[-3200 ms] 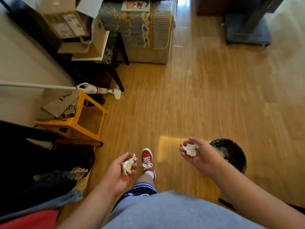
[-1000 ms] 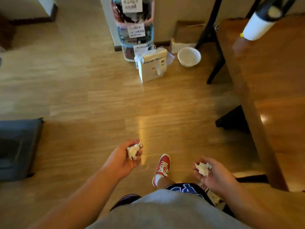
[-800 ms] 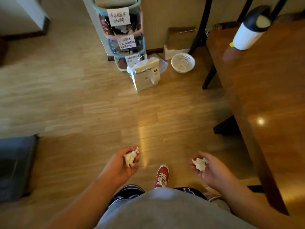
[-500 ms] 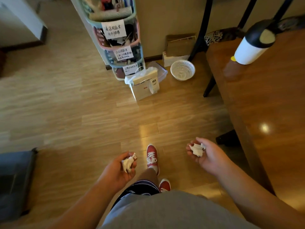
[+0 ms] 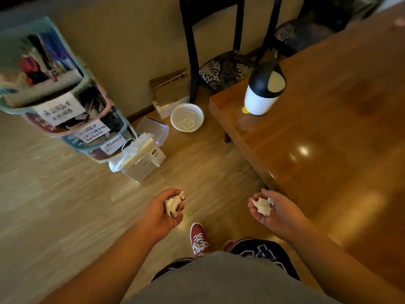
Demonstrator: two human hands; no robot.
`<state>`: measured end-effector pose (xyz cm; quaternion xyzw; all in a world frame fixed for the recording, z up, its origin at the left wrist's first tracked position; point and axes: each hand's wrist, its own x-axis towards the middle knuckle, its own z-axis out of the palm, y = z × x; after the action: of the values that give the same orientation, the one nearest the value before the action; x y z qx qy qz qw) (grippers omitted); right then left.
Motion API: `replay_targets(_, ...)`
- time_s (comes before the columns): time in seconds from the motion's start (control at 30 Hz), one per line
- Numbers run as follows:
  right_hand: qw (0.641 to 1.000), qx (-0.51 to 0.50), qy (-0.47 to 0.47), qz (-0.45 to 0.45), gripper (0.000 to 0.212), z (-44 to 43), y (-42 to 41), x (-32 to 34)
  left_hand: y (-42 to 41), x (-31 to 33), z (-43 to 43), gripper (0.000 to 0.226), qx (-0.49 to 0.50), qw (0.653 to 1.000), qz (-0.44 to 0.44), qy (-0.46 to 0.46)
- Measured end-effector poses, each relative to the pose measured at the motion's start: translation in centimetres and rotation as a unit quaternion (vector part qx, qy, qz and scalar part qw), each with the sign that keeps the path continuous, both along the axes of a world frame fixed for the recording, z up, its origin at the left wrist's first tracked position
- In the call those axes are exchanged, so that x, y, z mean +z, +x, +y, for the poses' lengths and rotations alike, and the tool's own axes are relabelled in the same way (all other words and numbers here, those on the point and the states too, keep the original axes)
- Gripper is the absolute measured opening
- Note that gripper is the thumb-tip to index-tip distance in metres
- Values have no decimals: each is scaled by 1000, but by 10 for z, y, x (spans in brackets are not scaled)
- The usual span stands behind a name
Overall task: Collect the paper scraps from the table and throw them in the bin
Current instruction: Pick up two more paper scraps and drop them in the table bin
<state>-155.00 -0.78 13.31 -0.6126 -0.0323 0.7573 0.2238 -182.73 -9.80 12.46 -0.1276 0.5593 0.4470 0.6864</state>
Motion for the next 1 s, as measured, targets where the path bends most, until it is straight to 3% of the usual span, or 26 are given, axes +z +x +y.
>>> replay_targets(0.33, 985, -172, 3, -1, 17, 66, 75, -1, 70, 15, 186, 16, -142, 988, -42, 41)
replay_targets(0.6, 986, -163, 39, 24, 18, 172, 91, 6, 102, 44, 291, 22, -155, 983, -44, 91)
replay_targets(1.0, 978, -163, 109, 65, 40, 295, 47, 65, 83, 78, 385, 16, -151, 979, -21, 133)
